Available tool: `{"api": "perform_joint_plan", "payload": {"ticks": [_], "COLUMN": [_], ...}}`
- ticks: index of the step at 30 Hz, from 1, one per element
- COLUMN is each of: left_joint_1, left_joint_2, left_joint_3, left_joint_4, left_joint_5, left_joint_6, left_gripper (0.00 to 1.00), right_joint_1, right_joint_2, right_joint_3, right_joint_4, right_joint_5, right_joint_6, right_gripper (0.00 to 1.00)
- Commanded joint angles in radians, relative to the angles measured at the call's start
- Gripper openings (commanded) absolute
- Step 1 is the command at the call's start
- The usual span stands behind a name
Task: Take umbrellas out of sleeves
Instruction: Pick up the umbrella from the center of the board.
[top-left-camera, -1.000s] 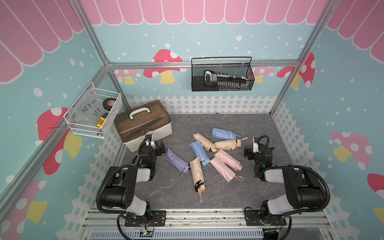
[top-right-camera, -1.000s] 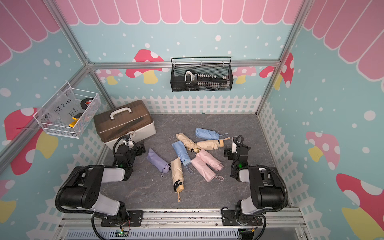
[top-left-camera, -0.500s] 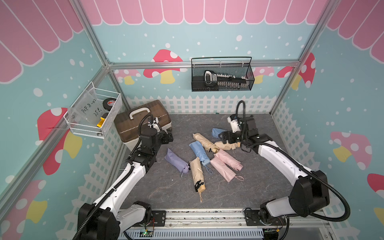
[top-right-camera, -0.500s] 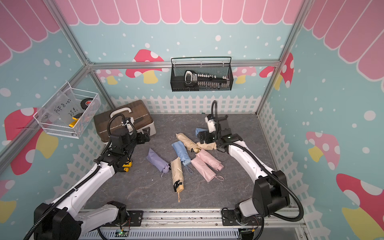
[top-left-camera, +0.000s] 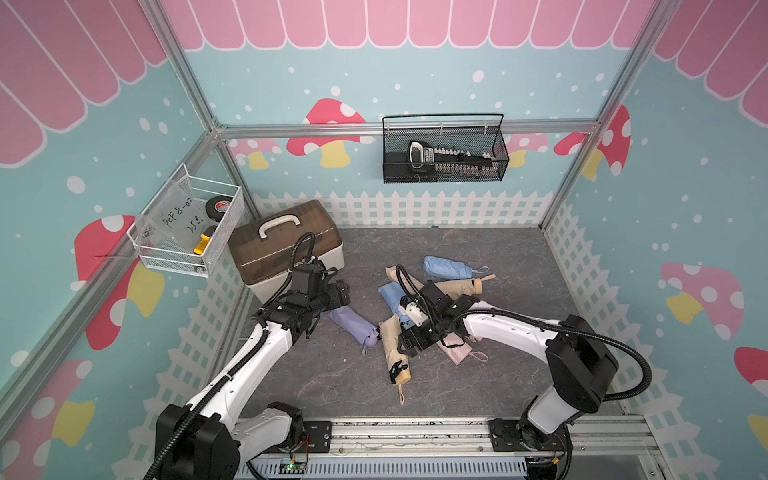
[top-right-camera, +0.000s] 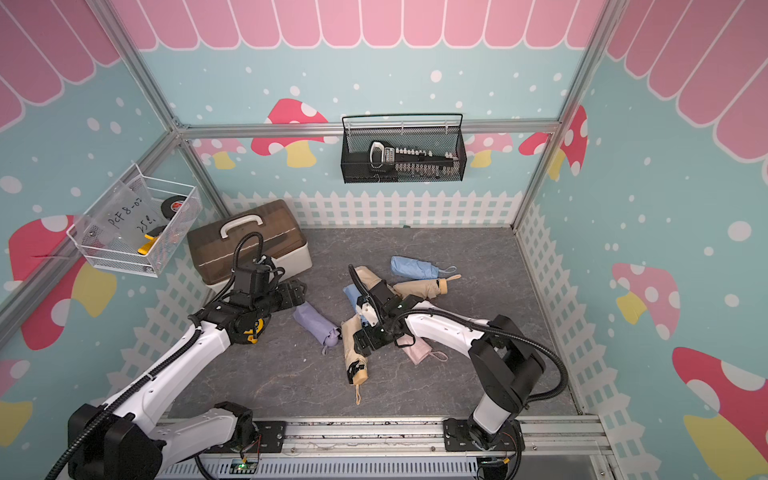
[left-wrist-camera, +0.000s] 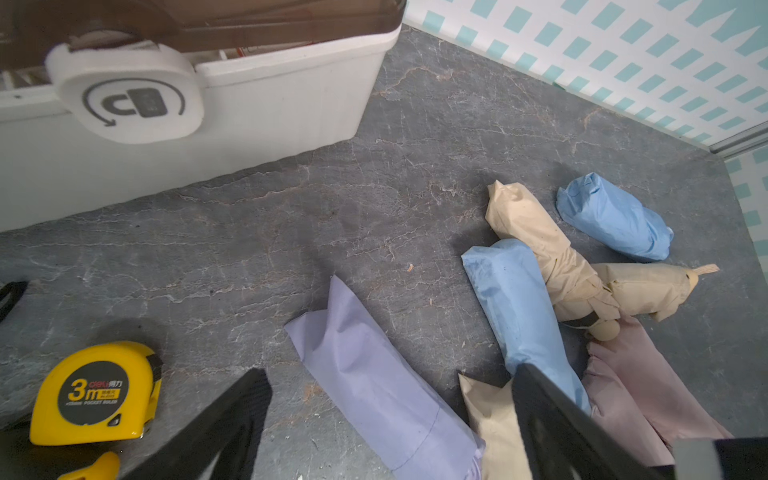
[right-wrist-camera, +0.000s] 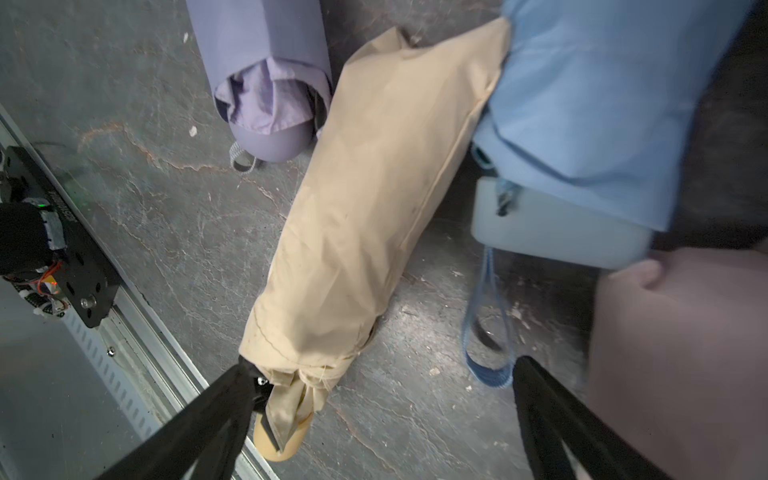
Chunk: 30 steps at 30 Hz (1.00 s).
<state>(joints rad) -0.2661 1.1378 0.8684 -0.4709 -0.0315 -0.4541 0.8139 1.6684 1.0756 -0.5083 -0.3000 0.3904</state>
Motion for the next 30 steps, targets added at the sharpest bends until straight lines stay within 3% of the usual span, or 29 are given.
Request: {"api": "perform_joint_plan", "payload": {"ticks": [1, 9, 12, 17, 19, 23, 30], "left_joint_1": [-0.002, -0.002, -0.001, 0.0, -0.001, -0.001, -0.001], "left_joint_2": [-0.024, -0.029, -0.04, -0.077, -0.082, -0.075, -0.108], "left_joint_3": [-0.015, -0.023, -0.023, -0.037, -0.042, -0.045, -0.073], "left_joint_4": [-0.032, -0.053, -0.069, -0.08, -0.078, -0.079, -0.089], "left_joint_5": [-0.002, -0.001, -0.008, -0.019, -0.023, -0.02, -0.02], "left_joint_6": [-0.028, -0.027, -0.024, -0.027, -0.026, -0.025, -0.035], "left_gripper": [0.91, 0.91, 0.91, 0.91, 0.91, 0.91, 0.91], "right_joint_1": [0.038, 0.11, 0.13, 0.148, 0.148, 0.172, 0.204], "right_joint_2": [0.043, 0.102, 0.118, -0.004, -0.021, -0.007, 0.083], "right_joint_3": [0.039, 0.061, 0.099, 0.09, 0.116, 0.14, 0.182], "right_joint_4": [0.032, 0.056, -0.014, -0.115, -0.169, -0.17, -0.173], "right_joint_5": [-0.004, 0.076, 0.166, 0.378, 0.366, 0.208, 0.188], "right_joint_6": [0.014, 0.055, 0.073, 0.117, 0.121, 0.119, 0.124], "right_gripper": [0.95, 0.92, 0.91, 0.93, 0.93, 0.93, 0.91]}}
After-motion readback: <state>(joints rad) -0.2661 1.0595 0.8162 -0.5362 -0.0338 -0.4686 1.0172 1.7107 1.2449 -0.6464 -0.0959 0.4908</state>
